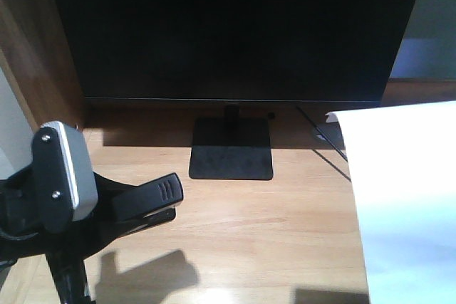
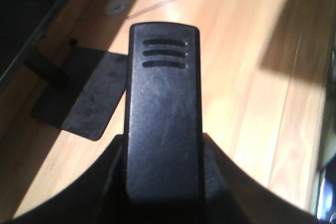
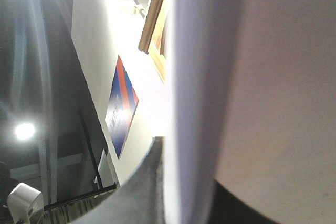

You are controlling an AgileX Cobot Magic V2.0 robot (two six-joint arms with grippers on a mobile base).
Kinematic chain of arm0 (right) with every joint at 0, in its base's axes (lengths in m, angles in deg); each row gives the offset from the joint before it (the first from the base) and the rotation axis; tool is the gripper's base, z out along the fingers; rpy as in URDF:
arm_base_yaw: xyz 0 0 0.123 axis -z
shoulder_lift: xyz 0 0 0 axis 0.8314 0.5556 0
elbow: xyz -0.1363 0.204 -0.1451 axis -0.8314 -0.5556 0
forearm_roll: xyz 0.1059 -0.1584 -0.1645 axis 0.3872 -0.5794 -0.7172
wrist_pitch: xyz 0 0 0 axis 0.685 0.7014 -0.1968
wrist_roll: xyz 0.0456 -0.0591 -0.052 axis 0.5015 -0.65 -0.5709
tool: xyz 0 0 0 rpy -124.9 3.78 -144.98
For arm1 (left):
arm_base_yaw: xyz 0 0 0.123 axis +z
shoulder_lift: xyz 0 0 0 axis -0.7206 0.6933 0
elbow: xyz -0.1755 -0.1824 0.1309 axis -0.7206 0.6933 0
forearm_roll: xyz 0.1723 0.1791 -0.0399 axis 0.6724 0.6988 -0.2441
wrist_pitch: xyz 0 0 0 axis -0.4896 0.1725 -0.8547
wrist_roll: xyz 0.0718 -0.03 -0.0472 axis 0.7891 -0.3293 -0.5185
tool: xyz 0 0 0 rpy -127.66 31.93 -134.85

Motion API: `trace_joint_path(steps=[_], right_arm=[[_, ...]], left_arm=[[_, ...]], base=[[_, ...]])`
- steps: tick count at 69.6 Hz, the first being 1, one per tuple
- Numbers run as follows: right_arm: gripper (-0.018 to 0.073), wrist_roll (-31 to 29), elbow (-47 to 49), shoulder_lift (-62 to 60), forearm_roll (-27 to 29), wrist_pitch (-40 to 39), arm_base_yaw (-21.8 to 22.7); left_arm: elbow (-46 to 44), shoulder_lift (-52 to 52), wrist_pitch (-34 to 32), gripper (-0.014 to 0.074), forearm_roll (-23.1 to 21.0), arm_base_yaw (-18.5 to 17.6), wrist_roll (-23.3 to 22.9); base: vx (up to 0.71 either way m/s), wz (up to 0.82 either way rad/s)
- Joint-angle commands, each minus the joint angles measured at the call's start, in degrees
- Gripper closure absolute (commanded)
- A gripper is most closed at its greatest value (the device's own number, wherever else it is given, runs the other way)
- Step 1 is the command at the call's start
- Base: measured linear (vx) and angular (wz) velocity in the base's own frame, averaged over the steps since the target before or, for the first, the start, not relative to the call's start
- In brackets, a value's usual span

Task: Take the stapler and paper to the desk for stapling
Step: 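Lower the black stapler in the left gripper toward the desktop, then set the stapler down on the desk in front of the monitor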

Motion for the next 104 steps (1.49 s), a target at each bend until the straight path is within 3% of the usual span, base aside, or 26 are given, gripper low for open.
trace_joint_path(steps=[1,17,33,54,77,104], right_arm=[[0.0565,-0.63,1.77,0.8,0.79,-1.91,0.32],[0.0565,-0.63,1.77,0.8,0.79,-1.91,0.32],[0.0565,-0.63,1.77,0.8,0.79,-1.91,0.32],[0.0565,-0.63,1.77,0.8,0.79,-1.91,0.32],[0.0565,-0.63,1.77,0.8,0.79,-1.91,0.32],[0.0565,-0.63,1.77,0.8,0.79,-1.91,0.32]], left_arm=[[-1.82,1.66,1.99,0.0603,-7.9,3.25,10.76],[-1.82,10.34,13.29,0.0603,-18.85,12.47,28.2],[-1.82,20.49,18.63,0.0603,-25.76,14.12,37.59],[-4.16,30.09,20.47,0.0603,-27.34,13.66,37.77],[-10.76,37.44,19.79,0.0603,-26.73,10.19,37.77],[-11.41,44.7,17.02,0.0603,-26.83,7.55,37.77]], base=[[0.0,0.0],[0.0,0.0],[0.0,0.0],[0.0,0.0],[0.0,0.0],[0.0,0.0]])
